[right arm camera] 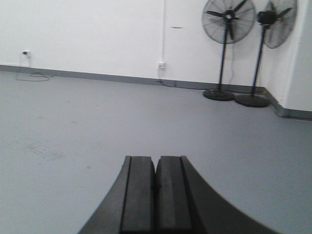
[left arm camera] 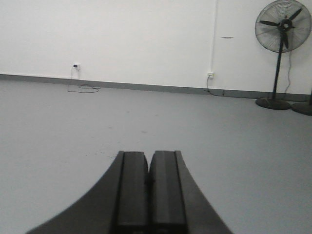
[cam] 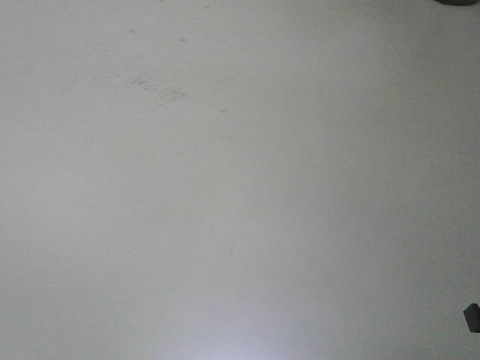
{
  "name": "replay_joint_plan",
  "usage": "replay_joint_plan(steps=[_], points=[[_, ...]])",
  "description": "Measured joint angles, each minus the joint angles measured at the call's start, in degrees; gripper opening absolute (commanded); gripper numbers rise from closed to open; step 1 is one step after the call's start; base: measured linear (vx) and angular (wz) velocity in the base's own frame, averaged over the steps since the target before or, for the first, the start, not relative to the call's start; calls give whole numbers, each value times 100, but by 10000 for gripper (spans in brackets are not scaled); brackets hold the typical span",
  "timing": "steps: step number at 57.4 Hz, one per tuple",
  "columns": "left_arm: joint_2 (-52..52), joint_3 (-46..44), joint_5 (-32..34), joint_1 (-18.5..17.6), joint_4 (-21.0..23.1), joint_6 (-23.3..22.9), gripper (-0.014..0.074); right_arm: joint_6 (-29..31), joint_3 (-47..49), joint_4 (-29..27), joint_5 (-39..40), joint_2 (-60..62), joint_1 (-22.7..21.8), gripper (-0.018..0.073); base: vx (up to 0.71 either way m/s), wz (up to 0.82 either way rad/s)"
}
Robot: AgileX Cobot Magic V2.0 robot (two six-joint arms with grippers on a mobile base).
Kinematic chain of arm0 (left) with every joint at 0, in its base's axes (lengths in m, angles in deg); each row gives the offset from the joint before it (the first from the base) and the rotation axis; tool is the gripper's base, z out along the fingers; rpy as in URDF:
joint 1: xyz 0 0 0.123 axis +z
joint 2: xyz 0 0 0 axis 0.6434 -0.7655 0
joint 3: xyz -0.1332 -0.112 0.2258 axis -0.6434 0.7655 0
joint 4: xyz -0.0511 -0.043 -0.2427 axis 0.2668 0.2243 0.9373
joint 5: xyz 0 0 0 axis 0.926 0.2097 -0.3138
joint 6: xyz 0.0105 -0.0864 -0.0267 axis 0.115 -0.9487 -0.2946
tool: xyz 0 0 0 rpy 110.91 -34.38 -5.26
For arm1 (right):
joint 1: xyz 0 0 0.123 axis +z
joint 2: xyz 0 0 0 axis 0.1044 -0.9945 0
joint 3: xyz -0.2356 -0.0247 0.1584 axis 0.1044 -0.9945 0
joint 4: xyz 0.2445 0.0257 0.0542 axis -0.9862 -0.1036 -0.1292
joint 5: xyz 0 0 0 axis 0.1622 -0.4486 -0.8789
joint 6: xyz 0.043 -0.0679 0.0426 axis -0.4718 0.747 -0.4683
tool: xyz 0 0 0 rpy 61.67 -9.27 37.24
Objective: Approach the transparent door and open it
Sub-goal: 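Drive the base forward across the grey floor toward the glass door, then turn and approach the white-framed glass sliding door on the wooden platform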
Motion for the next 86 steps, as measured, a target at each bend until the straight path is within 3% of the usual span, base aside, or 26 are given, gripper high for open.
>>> replay_joint_plan(steps=[86], points=[[0, 0, 0, 0, 0, 0, -6, 0, -2, 0, -1, 0, 0, -5, 56, 55]])
